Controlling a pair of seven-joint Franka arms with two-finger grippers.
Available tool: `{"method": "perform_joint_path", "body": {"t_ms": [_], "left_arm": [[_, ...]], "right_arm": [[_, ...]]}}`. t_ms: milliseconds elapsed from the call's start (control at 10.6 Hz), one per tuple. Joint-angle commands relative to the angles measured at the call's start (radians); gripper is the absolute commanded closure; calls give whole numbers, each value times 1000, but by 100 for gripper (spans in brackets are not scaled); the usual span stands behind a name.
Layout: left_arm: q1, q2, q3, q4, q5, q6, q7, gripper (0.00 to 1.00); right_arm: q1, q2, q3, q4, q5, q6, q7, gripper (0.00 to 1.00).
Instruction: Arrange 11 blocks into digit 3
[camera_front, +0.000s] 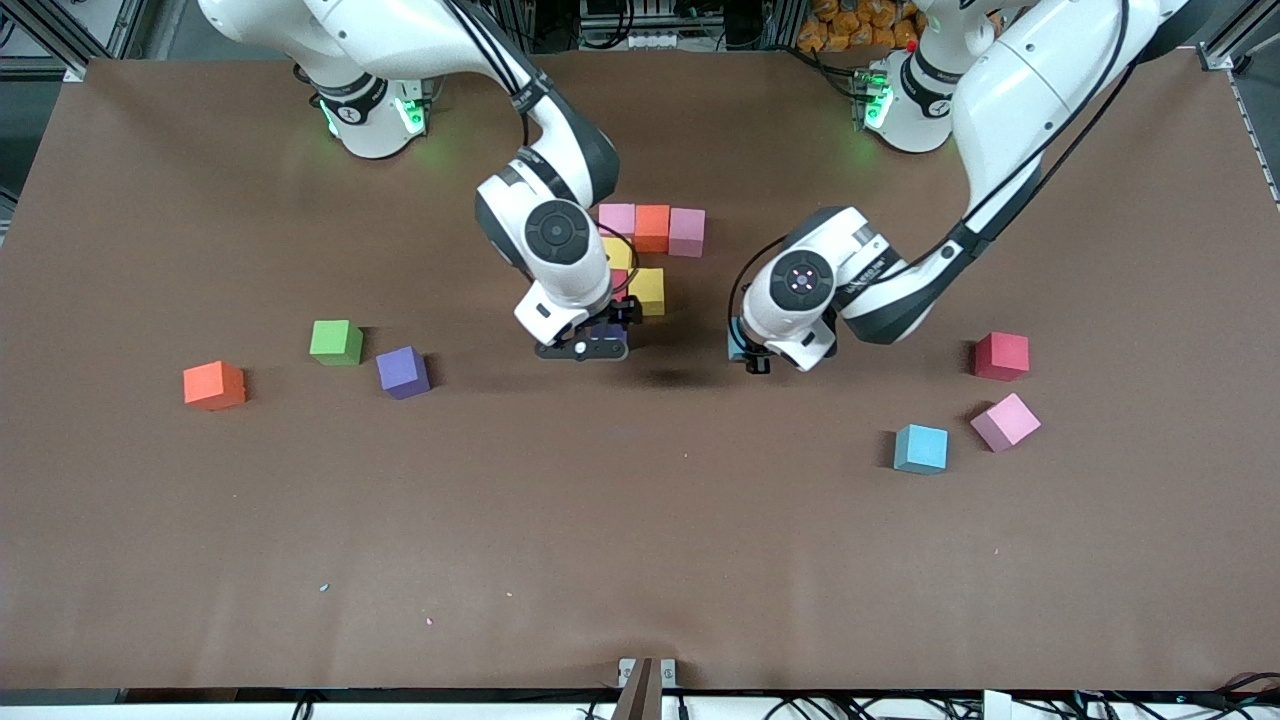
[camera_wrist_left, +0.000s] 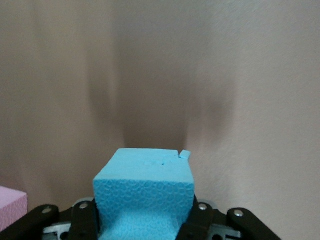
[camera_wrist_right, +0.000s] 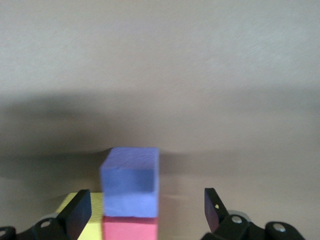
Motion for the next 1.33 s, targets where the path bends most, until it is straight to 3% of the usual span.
{"method": "perform_joint_path", "body": {"t_ms": [0, 284, 664, 948, 1232], "left_arm": [[-39, -43, -10, -46, 35, 27, -83, 100], [-87, -39, -11, -74, 159, 62, -228, 100], [-121, -30, -11, -77, 159, 73, -270, 100], [-157, -31, -10, -103, 162, 112, -320, 100], [-168, -16, -8, -103, 195, 116, -331, 100]], "right_arm": [[-97, -40, 6, -35, -3, -59, -142, 0], [-221, -67, 6, -78, -13, -86, -314, 0], [-353, -66, 6, -121, -85, -70, -408, 0], [-458, -57, 8, -168, -89, 5, -601, 0], [-478, -54, 6, -195, -89, 11, -693, 0]]}}
